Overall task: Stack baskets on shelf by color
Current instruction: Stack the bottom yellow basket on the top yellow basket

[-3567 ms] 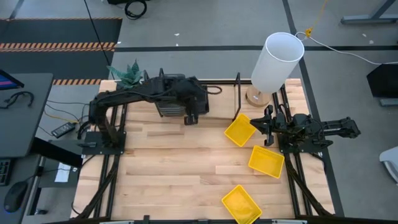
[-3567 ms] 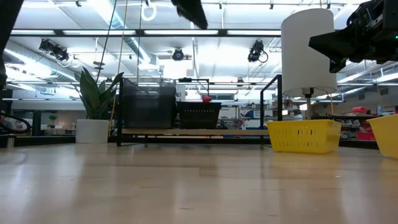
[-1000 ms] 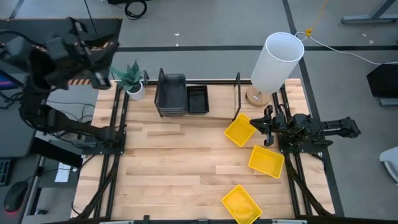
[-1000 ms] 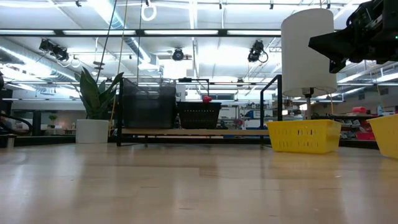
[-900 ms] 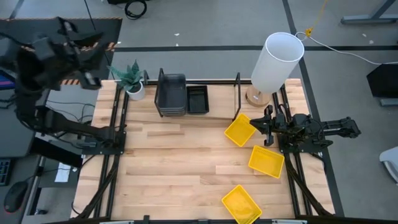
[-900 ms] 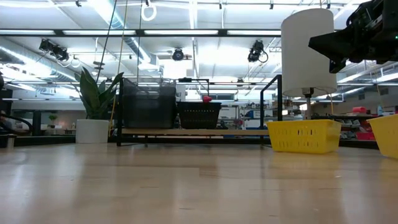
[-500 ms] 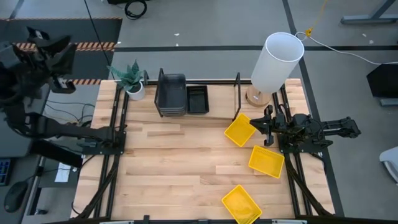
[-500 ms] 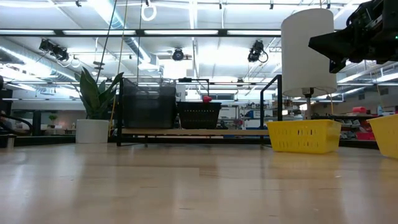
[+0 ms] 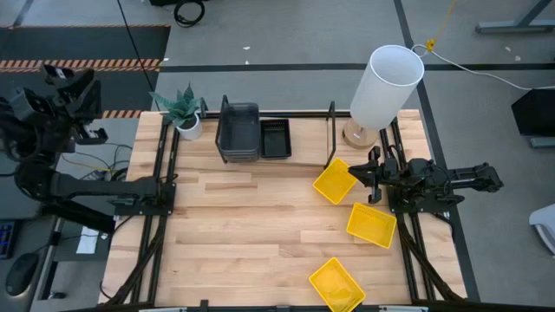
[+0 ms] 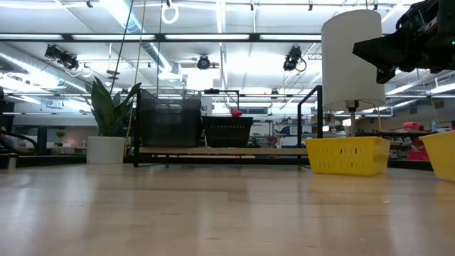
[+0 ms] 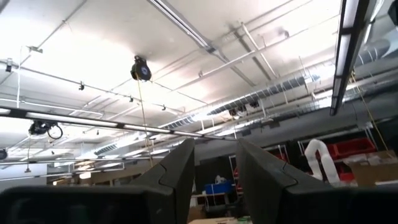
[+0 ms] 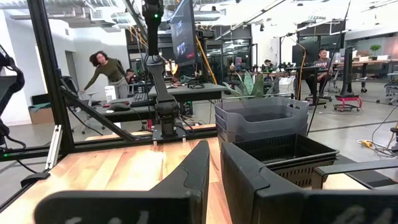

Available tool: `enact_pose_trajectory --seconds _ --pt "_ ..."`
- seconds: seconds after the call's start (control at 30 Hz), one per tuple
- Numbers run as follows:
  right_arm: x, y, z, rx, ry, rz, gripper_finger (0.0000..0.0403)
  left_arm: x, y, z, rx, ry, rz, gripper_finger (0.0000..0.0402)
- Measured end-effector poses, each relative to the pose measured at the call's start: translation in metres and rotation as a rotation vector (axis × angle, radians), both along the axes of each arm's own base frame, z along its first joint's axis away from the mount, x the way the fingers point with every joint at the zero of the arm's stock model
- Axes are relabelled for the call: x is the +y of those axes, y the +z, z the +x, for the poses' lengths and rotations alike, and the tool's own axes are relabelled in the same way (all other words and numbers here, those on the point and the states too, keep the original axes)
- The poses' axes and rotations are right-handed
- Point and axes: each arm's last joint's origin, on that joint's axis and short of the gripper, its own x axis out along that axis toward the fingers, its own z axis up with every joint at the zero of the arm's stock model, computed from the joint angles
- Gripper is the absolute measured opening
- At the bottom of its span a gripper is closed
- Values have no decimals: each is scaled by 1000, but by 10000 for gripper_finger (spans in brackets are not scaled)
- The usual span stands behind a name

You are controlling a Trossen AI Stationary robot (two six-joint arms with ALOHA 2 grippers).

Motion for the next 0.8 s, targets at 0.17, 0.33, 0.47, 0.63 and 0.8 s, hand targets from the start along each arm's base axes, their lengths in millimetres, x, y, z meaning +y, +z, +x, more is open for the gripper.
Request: enact_pose_trajectory --seconds 0.17,0.33,0.47,0.63,0.8 --pt "0 0 0 0 0 0 45 0 -23 -3 -19 -14 -14 125" --pt "0 0 0 0 0 0 45 -1 -44 -4 -24 -29 -32 125" --pt "0 0 0 -1 0 0 45 -1 -59 -6 -44 -45 -46 125" --pt "0 0 0 -1 0 0 45 -2 -75 -9 -67 -77 -68 125" --pt "0 0 0 0 0 0 45 -3 -93 -15 -100 -96 -83 125"
